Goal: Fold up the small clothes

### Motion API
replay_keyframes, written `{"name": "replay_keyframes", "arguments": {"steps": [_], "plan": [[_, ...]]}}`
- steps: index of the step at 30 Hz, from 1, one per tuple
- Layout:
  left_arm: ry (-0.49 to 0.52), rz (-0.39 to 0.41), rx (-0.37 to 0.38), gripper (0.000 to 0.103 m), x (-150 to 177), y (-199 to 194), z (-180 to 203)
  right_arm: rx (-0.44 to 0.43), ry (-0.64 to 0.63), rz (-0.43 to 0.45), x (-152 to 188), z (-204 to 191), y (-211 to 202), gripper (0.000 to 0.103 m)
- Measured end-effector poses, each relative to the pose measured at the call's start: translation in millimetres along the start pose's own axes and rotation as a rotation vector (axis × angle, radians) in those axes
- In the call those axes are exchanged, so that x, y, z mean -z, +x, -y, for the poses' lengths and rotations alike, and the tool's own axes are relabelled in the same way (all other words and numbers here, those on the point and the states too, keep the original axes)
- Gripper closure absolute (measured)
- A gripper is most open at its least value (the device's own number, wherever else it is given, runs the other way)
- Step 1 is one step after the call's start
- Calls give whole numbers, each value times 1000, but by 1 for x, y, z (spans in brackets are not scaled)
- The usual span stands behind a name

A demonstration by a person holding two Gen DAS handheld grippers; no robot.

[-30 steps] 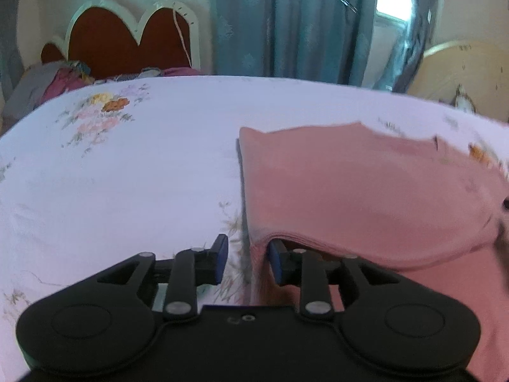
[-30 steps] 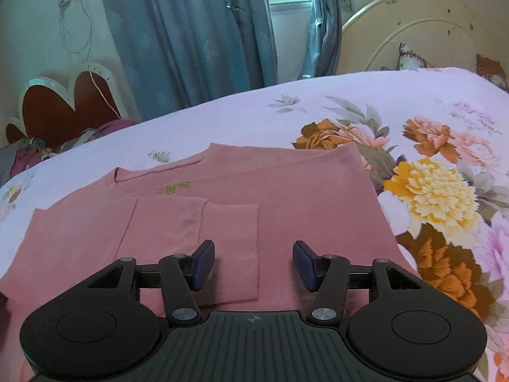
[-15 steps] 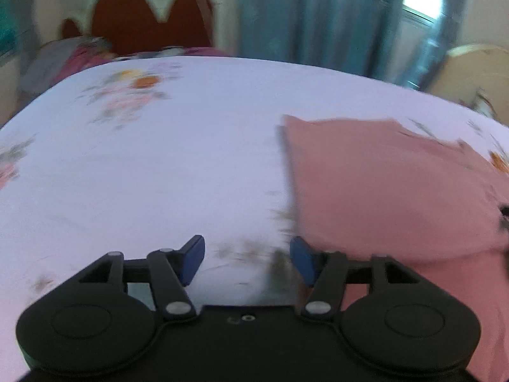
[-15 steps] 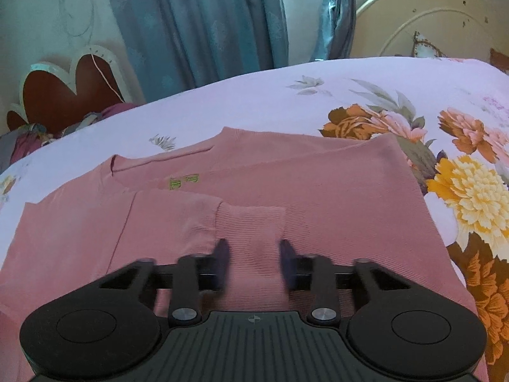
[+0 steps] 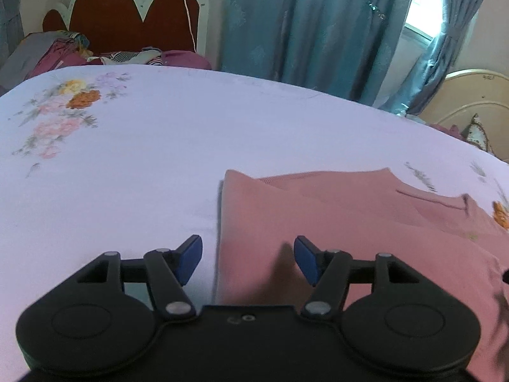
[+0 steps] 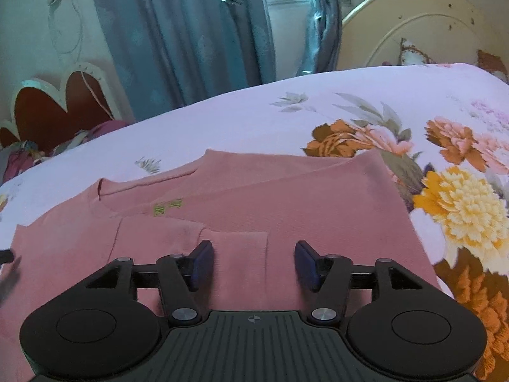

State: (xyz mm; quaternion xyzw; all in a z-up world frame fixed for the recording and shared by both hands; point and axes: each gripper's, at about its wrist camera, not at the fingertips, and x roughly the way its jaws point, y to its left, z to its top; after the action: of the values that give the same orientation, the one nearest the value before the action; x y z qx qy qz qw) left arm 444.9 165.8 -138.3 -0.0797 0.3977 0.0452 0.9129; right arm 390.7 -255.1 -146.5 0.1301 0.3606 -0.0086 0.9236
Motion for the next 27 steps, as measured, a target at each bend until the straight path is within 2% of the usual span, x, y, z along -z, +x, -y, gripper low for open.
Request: {"name": "replay_keyframes", "arguments": {"steps": [2, 3, 4, 5, 6, 7, 10, 13, 14, 16, 19, 22, 27], "plan": [[-4, -2, -12, 48, -3, 10, -1, 5, -10, -10, 1, -3, 5, 49], [-11, -1, -10, 51, -3, 13, -2, 5, -18, -9, 1, -5, 7, 65], [-23, 4, -8, 59, -4, 15, -4, -7, -21, -9, 2, -7, 7, 74], [-37, 10, -8, 68, -4, 17, -7, -19, -25, -11, 2, -9, 8, 89], [-48, 18, -6, 74, -4, 18, -9, -30, -37, -14, 2, -13, 8, 95], [-58, 25, 1, 87, -5, 19, -12, -29, -60, -12, 3, -17, 8, 95], [-48, 60, 1, 95, -4, 15, -10, -31, -106, 26, 4, -24, 2, 96], [-7, 143, -9, 96, 2, 4, -4, 9, -128, 125, 2, -23, -11, 96], [9, 148, -23, 96, 3, 6, -3, 24, -131, 103, 2, -20, -6, 96], [2, 108, -34, 96, 5, 16, -4, 30, -111, 27, 7, -14, 10, 96], [28, 112, -51, 95, 5, 16, 1, 43, -119, 44, 7, -15, 7, 96], [28, 103, -69, 86, 2, 11, 0, 47, -81, 72, 3, -10, -3, 96], [60, 139, -69, 80, 2, -14, 4, 15, -112, 105, -1, -15, -25, 96]]}}
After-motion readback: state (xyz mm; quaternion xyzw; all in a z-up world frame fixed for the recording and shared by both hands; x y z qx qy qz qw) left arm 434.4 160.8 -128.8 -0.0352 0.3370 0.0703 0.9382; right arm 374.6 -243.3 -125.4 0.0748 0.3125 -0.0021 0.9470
